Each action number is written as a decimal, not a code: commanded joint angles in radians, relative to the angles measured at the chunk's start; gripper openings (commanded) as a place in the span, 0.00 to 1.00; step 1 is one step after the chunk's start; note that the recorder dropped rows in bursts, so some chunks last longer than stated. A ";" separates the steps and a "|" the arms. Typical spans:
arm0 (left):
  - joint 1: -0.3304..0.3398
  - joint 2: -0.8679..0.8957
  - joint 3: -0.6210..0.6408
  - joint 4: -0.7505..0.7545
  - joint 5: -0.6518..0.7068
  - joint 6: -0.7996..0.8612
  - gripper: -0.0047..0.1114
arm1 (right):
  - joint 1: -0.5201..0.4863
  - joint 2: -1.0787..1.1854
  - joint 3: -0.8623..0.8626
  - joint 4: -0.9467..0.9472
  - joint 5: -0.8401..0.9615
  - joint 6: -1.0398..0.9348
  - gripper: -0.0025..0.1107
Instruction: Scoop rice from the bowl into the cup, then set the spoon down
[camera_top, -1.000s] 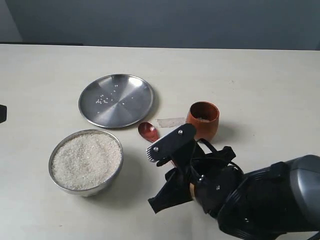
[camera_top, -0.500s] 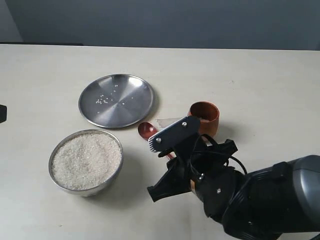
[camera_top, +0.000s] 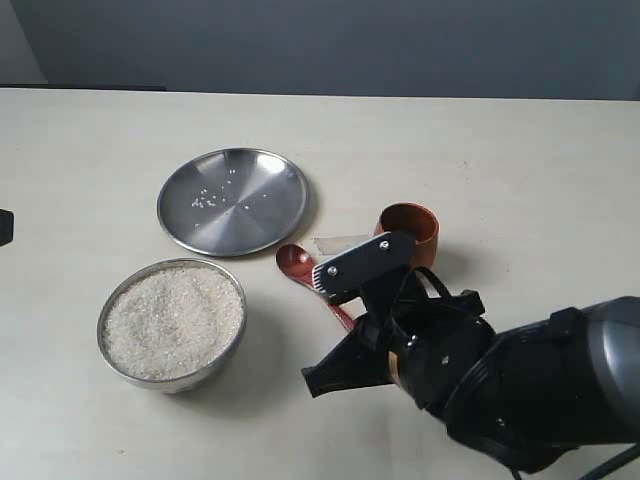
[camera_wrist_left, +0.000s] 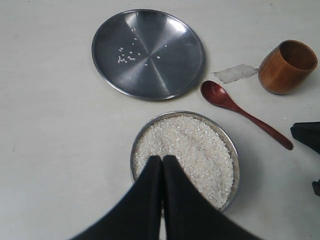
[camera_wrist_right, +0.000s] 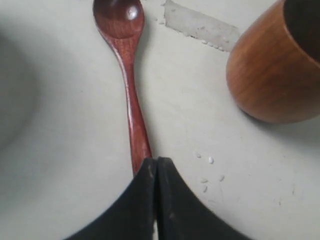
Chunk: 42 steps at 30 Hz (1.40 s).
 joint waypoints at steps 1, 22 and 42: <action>-0.004 0.002 -0.005 0.001 -0.011 0.001 0.04 | -0.081 -0.006 0.005 -0.052 -0.104 0.033 0.02; -0.004 0.002 -0.005 0.001 -0.011 0.001 0.04 | -0.137 -0.008 0.005 -0.091 -0.196 -0.219 0.02; -0.004 0.002 -0.005 0.001 -0.011 0.001 0.04 | -0.137 -0.006 0.005 -0.091 -0.157 -0.143 0.42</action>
